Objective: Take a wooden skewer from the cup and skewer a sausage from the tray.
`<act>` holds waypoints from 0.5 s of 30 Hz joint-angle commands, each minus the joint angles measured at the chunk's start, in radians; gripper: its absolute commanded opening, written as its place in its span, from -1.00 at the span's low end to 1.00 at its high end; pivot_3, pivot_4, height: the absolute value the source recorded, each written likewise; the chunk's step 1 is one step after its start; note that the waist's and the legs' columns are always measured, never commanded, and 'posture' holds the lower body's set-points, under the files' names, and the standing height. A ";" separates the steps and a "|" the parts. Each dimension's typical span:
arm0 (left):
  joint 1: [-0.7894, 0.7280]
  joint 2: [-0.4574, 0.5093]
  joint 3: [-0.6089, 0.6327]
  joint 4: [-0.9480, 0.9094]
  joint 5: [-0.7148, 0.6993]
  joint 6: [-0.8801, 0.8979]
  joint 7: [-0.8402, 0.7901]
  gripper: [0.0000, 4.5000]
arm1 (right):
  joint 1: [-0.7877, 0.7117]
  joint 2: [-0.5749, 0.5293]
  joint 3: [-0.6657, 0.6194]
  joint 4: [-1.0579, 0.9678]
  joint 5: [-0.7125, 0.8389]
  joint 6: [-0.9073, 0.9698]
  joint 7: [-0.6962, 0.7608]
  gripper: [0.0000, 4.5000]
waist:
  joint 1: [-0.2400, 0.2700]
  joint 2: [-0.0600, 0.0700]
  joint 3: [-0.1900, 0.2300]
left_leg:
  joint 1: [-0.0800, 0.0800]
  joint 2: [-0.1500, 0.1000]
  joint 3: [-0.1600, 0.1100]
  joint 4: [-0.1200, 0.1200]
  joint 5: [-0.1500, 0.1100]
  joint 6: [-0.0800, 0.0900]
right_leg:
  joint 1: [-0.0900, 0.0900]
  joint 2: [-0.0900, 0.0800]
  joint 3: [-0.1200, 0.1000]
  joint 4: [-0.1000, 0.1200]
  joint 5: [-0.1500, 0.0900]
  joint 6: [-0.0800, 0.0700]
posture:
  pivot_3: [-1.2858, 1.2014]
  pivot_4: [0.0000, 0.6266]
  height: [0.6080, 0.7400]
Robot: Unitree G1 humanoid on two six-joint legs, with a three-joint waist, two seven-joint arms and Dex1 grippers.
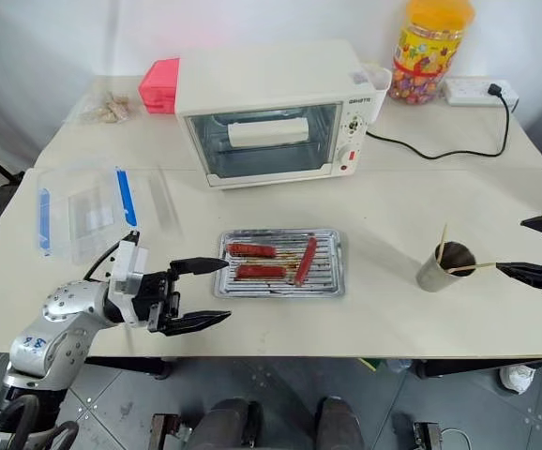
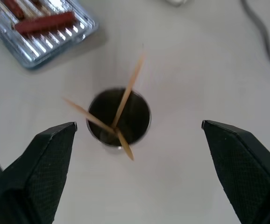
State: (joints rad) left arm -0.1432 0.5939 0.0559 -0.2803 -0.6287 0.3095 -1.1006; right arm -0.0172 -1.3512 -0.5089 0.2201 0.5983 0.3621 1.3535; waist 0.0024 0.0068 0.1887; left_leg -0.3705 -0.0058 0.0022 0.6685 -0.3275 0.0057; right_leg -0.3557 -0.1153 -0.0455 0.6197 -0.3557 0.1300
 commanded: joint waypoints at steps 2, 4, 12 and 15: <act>0.029 0.002 0.009 -0.075 -0.014 0.003 0.021 1.00 | -0.207 -0.045 0.192 0.138 -0.084 -0.010 0.114 0.99 | -0.004 0.001 0.000 | 0.000 0.000 0.000 0.000 0.000 0.000 | 0.000 0.000 0.000 0.000 0.000 0.000 | 0.03 -0.52 1.00; 0.042 0.004 0.013 -0.089 -0.015 0.006 0.029 1.00 | -0.314 -0.033 0.276 0.188 -0.127 -0.008 0.147 0.99 | -0.005 0.002 0.000 | 0.000 0.000 0.000 0.000 0.000 0.000 | -0.001 0.000 0.000 0.001 0.000 0.000 | 0.03 -0.52 1.00; 0.078 0.007 0.026 -0.129 -0.015 0.005 0.058 1.00 | -0.494 0.025 0.418 0.290 -0.210 -0.041 0.252 0.99 | 0.001 0.003 0.001 | -0.001 0.000 0.001 0.001 0.000 -0.001 | -0.002 0.000 0.000 0.001 0.000 0.000 | 0.03 -0.52 1.00; 0.093 0.012 0.033 -0.139 -0.020 0.005 0.063 1.00 | -0.486 0.003 0.453 0.283 -0.191 -0.032 0.261 0.60 | 0.001 0.003 0.001 | -0.001 0.000 0.000 0.001 0.000 -0.001 | -0.002 0.000 -0.001 0.001 0.000 0.000 | 0.03 -0.52 1.00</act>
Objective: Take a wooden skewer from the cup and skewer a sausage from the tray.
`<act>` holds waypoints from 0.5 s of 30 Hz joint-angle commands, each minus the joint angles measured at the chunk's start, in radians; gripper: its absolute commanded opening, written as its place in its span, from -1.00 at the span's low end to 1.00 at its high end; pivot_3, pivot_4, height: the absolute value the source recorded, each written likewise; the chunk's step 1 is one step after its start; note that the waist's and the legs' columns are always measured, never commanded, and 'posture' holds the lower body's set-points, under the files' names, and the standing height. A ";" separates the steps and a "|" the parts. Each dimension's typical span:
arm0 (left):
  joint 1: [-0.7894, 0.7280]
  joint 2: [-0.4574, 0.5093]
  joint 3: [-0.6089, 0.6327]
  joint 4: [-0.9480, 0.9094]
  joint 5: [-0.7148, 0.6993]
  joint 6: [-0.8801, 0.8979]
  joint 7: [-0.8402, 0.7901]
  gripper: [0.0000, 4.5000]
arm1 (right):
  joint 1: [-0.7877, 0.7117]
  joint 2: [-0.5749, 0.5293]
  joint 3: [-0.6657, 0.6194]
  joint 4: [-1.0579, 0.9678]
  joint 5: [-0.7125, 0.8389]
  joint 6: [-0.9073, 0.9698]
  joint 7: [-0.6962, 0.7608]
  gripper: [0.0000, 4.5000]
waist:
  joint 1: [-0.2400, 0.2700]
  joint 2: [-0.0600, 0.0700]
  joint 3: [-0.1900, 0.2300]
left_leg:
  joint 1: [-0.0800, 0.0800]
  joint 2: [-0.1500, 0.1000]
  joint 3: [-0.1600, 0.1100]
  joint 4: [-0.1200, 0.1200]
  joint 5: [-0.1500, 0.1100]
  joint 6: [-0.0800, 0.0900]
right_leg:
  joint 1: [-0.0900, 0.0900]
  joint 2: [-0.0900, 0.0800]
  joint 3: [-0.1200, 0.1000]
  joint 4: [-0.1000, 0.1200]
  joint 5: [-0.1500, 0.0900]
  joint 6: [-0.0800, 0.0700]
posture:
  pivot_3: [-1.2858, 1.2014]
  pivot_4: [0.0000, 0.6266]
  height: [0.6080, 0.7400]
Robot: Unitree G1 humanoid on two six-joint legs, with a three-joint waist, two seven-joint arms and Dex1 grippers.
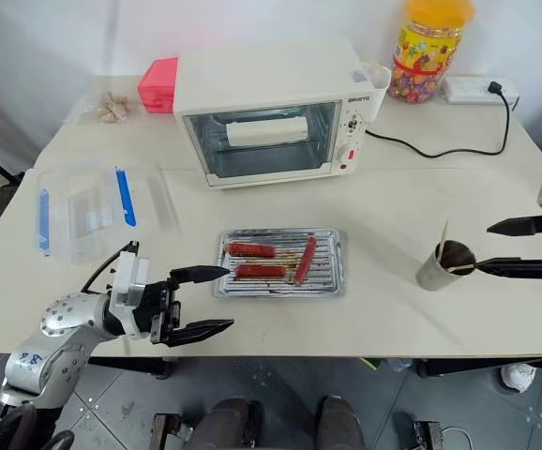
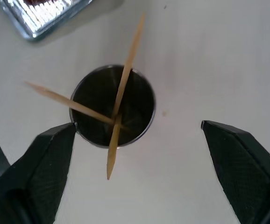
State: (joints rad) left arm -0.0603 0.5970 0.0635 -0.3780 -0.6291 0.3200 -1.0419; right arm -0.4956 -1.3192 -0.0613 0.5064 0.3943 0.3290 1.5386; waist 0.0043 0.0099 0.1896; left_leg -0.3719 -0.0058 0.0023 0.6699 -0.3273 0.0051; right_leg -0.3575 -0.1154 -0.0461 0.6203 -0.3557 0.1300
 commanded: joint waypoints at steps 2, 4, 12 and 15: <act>0.015 0.012 0.029 -0.042 -0.020 -0.006 0.006 1.00 | -0.012 -0.032 0.022 0.001 0.014 -0.004 0.076 0.30 | -0.004 0.000 0.000 | 0.000 0.000 0.000 0.000 0.000 0.000 | 0.000 0.000 0.000 0.000 0.000 0.000 | 0.03 -0.52 1.00; 0.012 0.013 0.030 -0.041 -0.020 -0.004 0.007 1.00 | -0.025 -0.025 0.034 0.016 0.003 -0.012 0.076 0.15 | -0.005 0.001 0.000 | 0.000 0.000 0.000 0.000 0.000 0.000 | 0.000 0.000 0.000 0.000 0.000 0.000 | 0.03 -0.52 1.00; 0.008 0.015 0.032 -0.045 -0.022 -0.002 0.016 1.00 | -0.054 -0.008 0.073 0.050 -0.004 -0.037 0.076 0.15 | -0.005 0.001 0.000 | 0.000 0.000 0.000 0.001 0.000 0.000 | 0.000 0.000 0.000 0.000 0.000 0.000 | 0.03 -0.52 1.00; 0.012 0.016 0.034 -0.047 -0.021 -0.003 0.018 1.00 | -0.059 -0.009 0.082 0.045 0.012 -0.030 0.076 0.06 | -0.005 0.001 0.000 | 0.000 0.000 0.000 0.000 0.000 0.000 | 0.000 0.001 0.000 0.000 0.000 0.000 | 0.03 -0.52 1.00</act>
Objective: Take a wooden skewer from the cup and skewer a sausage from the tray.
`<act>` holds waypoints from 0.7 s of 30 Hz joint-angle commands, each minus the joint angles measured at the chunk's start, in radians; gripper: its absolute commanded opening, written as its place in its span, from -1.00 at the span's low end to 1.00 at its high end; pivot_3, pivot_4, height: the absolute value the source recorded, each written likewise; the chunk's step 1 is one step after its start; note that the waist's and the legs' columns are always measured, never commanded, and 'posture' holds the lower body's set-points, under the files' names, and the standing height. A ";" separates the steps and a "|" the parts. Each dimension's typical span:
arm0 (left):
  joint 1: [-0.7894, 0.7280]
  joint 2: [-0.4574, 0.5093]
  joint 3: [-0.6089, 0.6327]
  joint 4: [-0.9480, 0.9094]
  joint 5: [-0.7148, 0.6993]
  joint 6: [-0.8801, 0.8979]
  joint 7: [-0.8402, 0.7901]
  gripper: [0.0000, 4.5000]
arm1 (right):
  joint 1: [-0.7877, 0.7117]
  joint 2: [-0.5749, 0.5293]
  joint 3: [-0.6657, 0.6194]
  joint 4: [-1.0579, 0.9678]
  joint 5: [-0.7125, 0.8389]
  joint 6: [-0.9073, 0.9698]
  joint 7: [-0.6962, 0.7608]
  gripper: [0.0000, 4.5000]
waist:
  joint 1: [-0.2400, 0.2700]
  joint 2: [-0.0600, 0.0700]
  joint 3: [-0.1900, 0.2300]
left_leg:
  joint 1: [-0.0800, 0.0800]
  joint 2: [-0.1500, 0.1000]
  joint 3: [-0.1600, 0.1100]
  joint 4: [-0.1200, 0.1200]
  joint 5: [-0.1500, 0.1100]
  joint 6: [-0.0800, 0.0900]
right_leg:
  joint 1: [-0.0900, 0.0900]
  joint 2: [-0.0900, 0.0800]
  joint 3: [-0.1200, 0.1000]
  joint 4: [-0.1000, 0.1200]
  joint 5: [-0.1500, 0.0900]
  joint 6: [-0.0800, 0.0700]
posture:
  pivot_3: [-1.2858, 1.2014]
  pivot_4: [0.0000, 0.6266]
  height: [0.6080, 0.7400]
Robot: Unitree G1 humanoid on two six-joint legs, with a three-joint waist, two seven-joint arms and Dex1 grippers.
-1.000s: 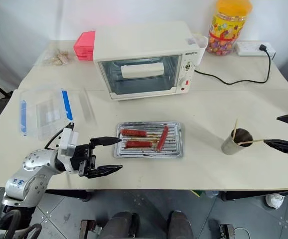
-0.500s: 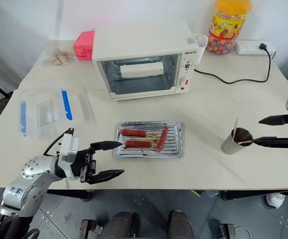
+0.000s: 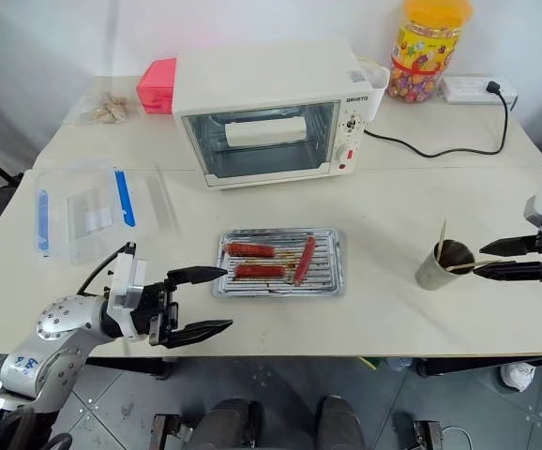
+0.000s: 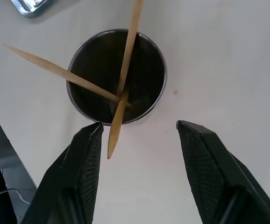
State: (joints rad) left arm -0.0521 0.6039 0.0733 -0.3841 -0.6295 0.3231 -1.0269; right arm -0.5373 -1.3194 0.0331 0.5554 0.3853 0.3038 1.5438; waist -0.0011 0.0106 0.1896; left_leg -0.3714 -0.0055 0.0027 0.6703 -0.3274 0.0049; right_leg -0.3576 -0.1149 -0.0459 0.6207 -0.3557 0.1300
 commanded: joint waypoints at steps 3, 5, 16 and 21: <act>0.005 0.009 0.024 -0.041 -0.019 -0.006 0.003 1.00 | -0.024 -0.003 -0.024 -0.002 0.020 -0.005 0.071 -0.24 | 0.000 0.000 0.000 | 0.000 0.000 0.000 0.000 0.000 0.000 | 0.000 0.000 0.000 0.000 0.000 0.000 | 0.03 -0.52 1.00; 0.005 0.009 0.024 -0.038 -0.017 -0.008 0.001 1.00 | -0.020 -0.012 -0.020 -0.010 0.030 0.001 0.071 -0.56 | 0.000 0.000 0.000 | 0.000 0.000 0.000 0.000 0.000 0.000 | 0.000 0.000 0.000 0.000 0.000 0.000 | 0.03 -0.52 1.00; 0.002 0.003 0.018 -0.020 -0.009 -0.016 -0.006 1.00 | 0.003 -0.078 0.002 -0.050 0.082 0.030 0.071 -0.99 | 0.001 0.000 0.000 | 0.000 0.000 0.000 0.000 0.000 0.000 | 0.000 0.000 0.000 0.000 0.000 0.000 | 0.03 -0.52 1.00; 0.003 0.000 0.016 -0.019 -0.009 -0.017 -0.004 1.00 | -0.054 -0.069 -0.007 -0.022 0.047 0.081 0.069 -0.92 | 0.000 0.000 0.000 | 0.000 0.000 0.000 0.000 0.000 0.000 | 0.000 0.000 0.000 0.000 0.000 0.000 | 0.03 -0.52 1.00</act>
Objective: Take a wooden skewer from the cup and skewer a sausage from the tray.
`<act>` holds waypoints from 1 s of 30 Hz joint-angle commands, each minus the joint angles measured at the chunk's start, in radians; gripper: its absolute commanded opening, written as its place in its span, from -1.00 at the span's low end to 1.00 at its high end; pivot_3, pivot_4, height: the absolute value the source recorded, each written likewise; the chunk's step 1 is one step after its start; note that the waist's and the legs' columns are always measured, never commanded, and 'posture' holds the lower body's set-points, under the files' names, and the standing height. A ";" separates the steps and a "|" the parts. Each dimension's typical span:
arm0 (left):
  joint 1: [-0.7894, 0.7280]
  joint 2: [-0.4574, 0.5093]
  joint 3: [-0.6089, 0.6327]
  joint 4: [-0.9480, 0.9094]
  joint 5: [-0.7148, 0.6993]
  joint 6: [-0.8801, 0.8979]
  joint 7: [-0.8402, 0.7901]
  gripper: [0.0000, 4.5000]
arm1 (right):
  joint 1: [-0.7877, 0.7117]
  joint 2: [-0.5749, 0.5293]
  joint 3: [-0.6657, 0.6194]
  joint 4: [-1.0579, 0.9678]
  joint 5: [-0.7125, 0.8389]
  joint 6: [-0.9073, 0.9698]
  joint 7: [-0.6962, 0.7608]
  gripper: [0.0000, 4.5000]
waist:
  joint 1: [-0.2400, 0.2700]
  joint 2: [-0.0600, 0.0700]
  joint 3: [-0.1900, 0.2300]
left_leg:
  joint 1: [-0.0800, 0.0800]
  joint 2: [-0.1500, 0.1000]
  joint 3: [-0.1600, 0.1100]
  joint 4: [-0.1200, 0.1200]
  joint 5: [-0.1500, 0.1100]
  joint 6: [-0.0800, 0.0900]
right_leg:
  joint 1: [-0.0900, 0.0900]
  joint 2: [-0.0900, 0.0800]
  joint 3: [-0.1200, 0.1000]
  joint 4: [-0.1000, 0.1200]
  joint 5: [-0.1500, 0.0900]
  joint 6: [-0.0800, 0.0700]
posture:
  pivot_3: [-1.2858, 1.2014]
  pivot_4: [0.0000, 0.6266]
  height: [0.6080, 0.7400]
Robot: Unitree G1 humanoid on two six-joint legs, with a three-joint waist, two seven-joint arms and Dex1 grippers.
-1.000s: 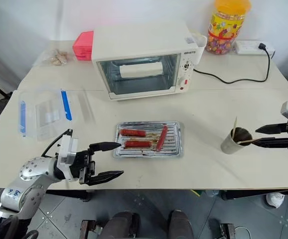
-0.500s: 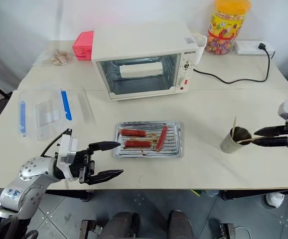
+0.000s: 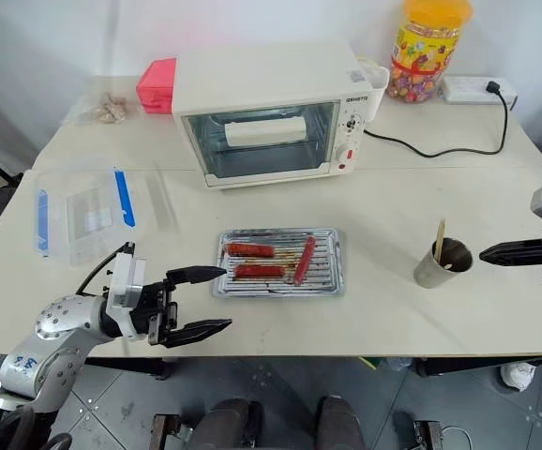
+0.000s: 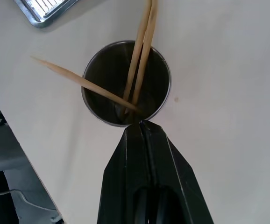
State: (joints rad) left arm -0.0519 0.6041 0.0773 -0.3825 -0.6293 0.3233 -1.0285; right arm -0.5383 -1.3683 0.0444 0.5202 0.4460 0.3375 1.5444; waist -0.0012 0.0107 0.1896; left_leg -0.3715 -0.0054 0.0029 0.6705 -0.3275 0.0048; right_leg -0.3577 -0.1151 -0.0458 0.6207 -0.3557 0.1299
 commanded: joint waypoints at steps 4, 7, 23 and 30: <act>0.006 0.002 0.015 -0.016 -0.007 -0.020 -0.003 1.00 | -0.088 -0.047 -0.016 -0.001 -0.006 0.095 0.070 -0.47 | 0.001 0.001 0.000 | 0.000 0.000 0.000 0.000 0.000 0.000 | 0.000 0.000 0.000 0.000 0.000 0.000 | 0.03 -0.52 1.00; 0.008 0.003 0.017 -0.012 -0.005 -0.024 -0.004 1.00 | -0.082 -0.071 -0.023 -0.052 0.028 0.115 0.070 0.01 | 0.001 0.001 0.000 | 0.000 0.000 0.000 0.000 0.000 0.000 | -0.001 0.000 0.000 0.000 0.000 0.000 | 0.03 -0.52 1.00; -0.002 0.001 0.002 0.009 0.000 -0.027 -0.005 1.00 | 0.204 -0.112 -0.179 -0.540 0.091 0.305 -0.092 0.92 | 0.003 0.004 0.001 | -0.001 0.000 0.000 0.000 0.000 0.000 | -0.001 0.000 0.000 0.000 0.000 0.000 | 0.03 -0.52 1.00; 0.007 0.002 0.008 0.006 -0.002 -0.026 0.001 1.00 | 0.177 -0.087 -0.159 -0.619 0.049 0.348 -0.191 0.92 | 0.004 0.003 0.001 | -0.001 0.000 0.000 0.000 0.000 0.000 | -0.001 0.000 0.000 0.000 0.000 0.000 | 0.03 -0.52 1.00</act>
State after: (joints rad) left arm -0.0507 0.6021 0.0697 -0.3653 -0.6252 0.3061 -1.0280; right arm -0.3440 -1.4578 -0.0977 -0.0801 0.5107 0.6804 1.3706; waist 0.0025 0.0142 0.1902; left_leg -0.3723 -0.0053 0.0028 0.6703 -0.3278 0.0043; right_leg -0.3590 -0.1154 -0.0455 0.6210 -0.3557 0.1299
